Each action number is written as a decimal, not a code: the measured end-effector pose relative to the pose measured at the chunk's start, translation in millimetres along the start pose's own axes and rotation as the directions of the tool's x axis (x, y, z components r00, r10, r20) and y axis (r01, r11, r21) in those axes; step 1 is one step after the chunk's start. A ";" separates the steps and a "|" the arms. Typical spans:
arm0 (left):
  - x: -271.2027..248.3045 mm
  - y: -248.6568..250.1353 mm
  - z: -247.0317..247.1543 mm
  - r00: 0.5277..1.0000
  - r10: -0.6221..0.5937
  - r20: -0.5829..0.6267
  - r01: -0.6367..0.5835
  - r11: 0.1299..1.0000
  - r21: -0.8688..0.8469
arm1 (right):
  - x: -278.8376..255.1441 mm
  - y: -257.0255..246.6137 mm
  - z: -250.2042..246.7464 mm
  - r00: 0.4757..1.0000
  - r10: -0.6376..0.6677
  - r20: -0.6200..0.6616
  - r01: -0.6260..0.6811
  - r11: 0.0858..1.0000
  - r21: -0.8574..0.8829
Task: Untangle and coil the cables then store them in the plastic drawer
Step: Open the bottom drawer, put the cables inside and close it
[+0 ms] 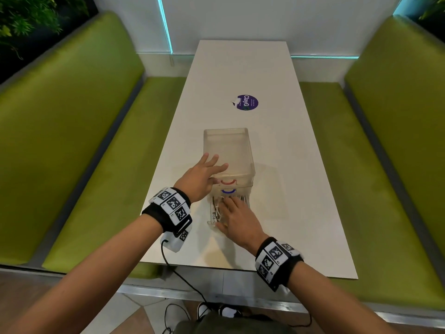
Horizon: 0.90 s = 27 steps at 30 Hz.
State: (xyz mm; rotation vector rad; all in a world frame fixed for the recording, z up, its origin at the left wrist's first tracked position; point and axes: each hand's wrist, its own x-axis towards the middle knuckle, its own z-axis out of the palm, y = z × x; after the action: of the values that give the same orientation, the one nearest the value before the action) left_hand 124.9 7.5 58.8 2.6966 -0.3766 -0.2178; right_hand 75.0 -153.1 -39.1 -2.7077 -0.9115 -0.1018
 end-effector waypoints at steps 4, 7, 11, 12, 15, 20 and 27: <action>0.0 0.7 -0.9 1.000 -0.004 0.017 0.003 1.000 0.021 | -5.0 15.2 3.8 0.994 -0.021 0.105 0.031 0.995 -0.092; -1.2 1.7 -1.1 1.000 -0.002 0.027 0.001 1.000 0.027 | -5.5 31.4 13.3 0.989 -0.106 0.107 0.119 0.985 -0.124; -1.9 3.6 -2.0 0.999 -0.005 0.039 0.003 0.998 0.064 | -3.3 38.8 10.2 0.991 -0.127 0.031 0.130 0.986 -0.104; -1.6 3.7 -2.3 0.999 -0.008 0.042 0.005 0.997 0.072 | -3.1 36.9 8.7 0.993 -0.115 0.039 0.118 0.989 -0.090; -2.1 3.8 -2.3 0.999 -0.016 0.048 0.012 0.997 0.082 | -6.9 24.2 7.0 0.997 -0.061 0.041 0.064 0.995 -0.074; -1.6 1.7 0.2 0.999 -0.004 0.033 0.002 0.997 0.074 | -29.9 17.2 -4.5 0.985 0.170 -0.029 -0.169 0.985 0.032; -1.2 -0.3 1.5 0.999 0.014 0.034 -0.017 0.996 0.085 | -19.4 18.2 -11.3 0.988 0.147 0.046 -0.147 0.989 -0.017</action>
State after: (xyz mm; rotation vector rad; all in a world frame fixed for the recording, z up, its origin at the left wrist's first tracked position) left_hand 123.5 7.6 57.5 2.7762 -0.4263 -0.2476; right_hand 70.7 -181.5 -35.7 -2.7900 -0.7229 -0.0140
